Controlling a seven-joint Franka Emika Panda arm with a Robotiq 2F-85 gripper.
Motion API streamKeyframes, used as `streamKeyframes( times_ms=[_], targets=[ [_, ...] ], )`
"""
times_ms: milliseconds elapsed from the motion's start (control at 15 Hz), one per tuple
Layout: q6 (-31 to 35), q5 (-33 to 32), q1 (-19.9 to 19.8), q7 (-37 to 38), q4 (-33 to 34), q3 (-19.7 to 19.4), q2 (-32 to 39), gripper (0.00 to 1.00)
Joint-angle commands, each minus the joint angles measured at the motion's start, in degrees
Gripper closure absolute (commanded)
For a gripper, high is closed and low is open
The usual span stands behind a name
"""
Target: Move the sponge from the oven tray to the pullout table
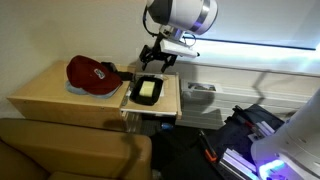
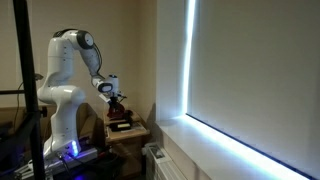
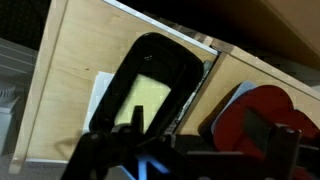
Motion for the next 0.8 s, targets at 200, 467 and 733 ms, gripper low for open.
streamKeyframes(
  times_ms=[200,467,733],
  targets=[
    [0.9,0.3,0.0,3.6,3.7,-0.7,5.4,0.0],
    [2.0,10.0,0.0,9.1,13.3,0.8,13.7,0.0],
    [9.2,4.6,0.7,24.0,21.3,-0.8,23.4,0.0]
  ],
)
